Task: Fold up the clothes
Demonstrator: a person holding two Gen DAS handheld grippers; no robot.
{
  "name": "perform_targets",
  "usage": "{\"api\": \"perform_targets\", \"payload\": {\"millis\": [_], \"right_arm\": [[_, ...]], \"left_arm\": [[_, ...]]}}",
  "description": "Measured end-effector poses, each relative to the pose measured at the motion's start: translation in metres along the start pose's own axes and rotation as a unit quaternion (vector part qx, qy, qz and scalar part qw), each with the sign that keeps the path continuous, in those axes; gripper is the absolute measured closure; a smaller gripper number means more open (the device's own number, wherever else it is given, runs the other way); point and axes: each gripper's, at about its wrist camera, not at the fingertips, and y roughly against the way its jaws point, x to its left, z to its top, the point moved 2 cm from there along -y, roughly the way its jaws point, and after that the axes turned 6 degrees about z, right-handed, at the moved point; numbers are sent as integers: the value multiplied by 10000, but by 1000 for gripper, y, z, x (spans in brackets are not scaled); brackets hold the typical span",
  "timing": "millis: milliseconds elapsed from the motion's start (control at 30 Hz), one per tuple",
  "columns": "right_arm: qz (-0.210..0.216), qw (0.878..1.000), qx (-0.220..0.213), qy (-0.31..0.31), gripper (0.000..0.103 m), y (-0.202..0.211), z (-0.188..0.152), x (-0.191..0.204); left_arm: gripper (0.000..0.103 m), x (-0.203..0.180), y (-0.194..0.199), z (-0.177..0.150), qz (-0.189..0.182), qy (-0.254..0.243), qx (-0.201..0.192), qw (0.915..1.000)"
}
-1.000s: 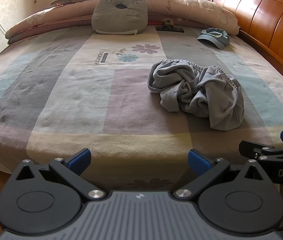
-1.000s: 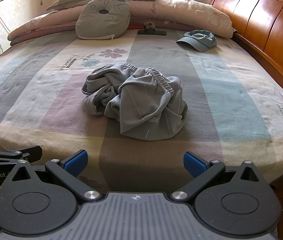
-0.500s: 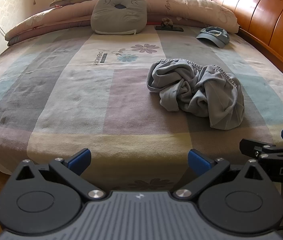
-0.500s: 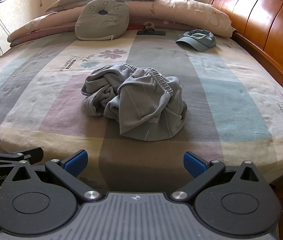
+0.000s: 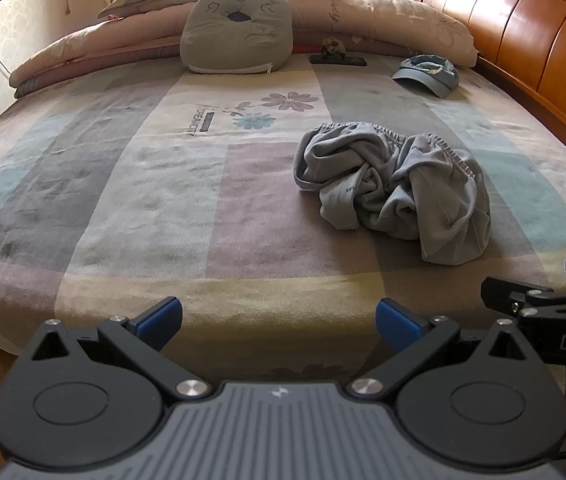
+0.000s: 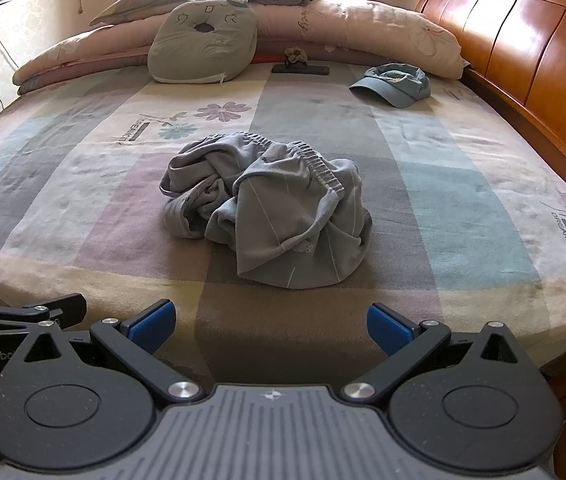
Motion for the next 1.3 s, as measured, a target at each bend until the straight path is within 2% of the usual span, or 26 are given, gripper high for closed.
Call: {"api": "perform_targets", "payload": {"millis": [367,1300], "right_arm": [[-1,10000,-25,54,0,-6,9,-1],[85,9996,265,42,0,-57,40,-4]], "left_arm": [[1,-3,-11,8,11,-100,25,9999],[1,-6,-67,36,-46,-273,360,9990]]}}
